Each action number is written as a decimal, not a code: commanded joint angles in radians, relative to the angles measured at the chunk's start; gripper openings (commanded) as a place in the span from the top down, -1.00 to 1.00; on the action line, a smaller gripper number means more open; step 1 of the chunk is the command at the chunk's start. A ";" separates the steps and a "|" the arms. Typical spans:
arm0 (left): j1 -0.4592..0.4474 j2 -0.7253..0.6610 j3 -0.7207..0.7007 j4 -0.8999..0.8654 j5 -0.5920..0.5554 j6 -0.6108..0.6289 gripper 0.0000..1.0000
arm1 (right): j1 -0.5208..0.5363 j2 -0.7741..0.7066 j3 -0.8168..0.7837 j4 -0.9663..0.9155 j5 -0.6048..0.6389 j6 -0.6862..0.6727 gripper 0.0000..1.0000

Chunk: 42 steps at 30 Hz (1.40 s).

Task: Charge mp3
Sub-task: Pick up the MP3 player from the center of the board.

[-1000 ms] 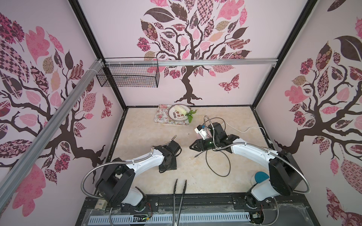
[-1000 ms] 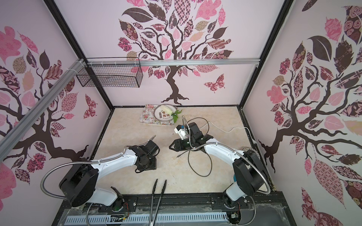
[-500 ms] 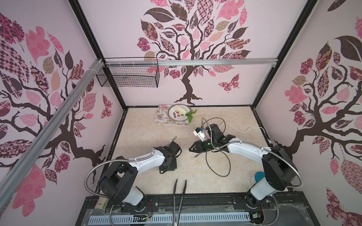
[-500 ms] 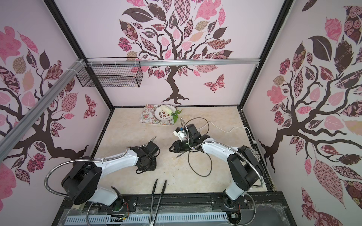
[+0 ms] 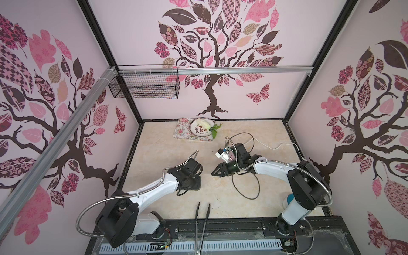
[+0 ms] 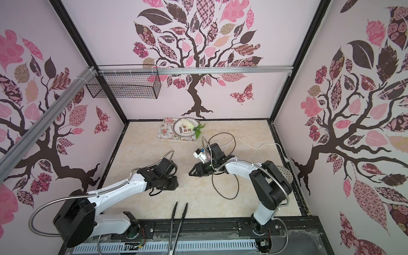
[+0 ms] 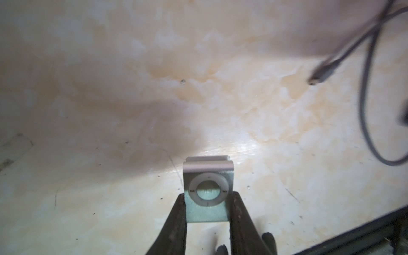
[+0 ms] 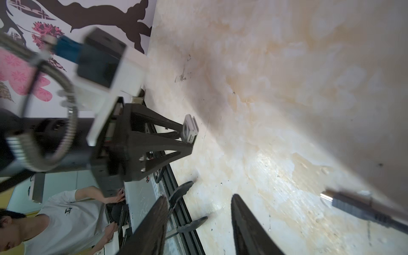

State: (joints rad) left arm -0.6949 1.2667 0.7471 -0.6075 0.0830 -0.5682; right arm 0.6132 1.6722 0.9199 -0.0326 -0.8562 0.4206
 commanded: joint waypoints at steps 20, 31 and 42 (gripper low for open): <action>-0.039 0.013 0.088 0.070 0.139 0.205 0.51 | 0.066 0.084 0.053 0.082 0.005 0.047 0.04; -0.055 0.031 0.122 0.054 0.078 0.225 0.51 | 0.075 0.112 0.060 0.084 0.000 0.067 0.31; -0.067 0.031 0.130 0.065 0.064 0.231 0.51 | 0.077 0.137 0.069 0.071 -0.009 0.063 0.44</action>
State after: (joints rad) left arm -0.7547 1.3022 0.8230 -0.5701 0.1558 -0.3569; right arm 0.6861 1.7699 0.9577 0.0639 -0.8707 0.4934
